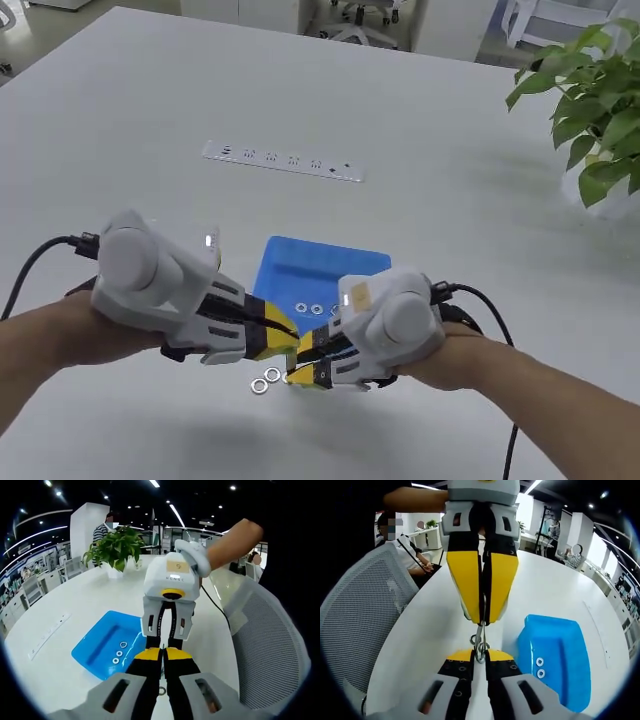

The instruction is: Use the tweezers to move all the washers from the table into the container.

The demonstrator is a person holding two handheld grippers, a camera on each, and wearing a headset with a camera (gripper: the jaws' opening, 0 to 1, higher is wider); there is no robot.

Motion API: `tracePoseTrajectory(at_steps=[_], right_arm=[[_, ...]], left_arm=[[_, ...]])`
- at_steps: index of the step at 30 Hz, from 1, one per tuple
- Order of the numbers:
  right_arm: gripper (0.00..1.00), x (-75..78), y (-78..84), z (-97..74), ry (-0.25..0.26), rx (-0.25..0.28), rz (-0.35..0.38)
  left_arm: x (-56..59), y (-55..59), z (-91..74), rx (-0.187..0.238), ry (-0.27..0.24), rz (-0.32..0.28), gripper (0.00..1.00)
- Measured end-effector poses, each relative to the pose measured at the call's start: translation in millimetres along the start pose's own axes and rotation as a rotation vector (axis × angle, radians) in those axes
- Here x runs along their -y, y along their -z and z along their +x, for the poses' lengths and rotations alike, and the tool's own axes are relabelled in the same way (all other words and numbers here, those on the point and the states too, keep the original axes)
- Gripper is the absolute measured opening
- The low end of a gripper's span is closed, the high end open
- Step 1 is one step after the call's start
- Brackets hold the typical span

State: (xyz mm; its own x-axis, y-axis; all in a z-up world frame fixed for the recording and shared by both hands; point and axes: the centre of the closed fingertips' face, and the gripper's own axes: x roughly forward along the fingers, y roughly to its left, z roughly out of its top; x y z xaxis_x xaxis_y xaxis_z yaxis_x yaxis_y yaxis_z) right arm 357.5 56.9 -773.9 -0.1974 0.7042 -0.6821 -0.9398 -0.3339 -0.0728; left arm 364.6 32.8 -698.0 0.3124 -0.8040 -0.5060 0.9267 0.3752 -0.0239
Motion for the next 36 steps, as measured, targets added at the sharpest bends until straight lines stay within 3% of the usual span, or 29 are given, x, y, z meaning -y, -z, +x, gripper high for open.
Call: tracePoseTrajectory(at_steps=[25,36], right_arm=[[0.08,-0.1,2.3,-0.7,0.005,-0.017,0.075],[0.08,-0.2,2.5,-1.5,0.009,-0.017,0.086]], left_arm=[[2.1,-3.8,4.0,-0.015,0.005,0.016,0.06],[6.1,-3.0,2.8,-0.007,0.003,0.007,0.20]])
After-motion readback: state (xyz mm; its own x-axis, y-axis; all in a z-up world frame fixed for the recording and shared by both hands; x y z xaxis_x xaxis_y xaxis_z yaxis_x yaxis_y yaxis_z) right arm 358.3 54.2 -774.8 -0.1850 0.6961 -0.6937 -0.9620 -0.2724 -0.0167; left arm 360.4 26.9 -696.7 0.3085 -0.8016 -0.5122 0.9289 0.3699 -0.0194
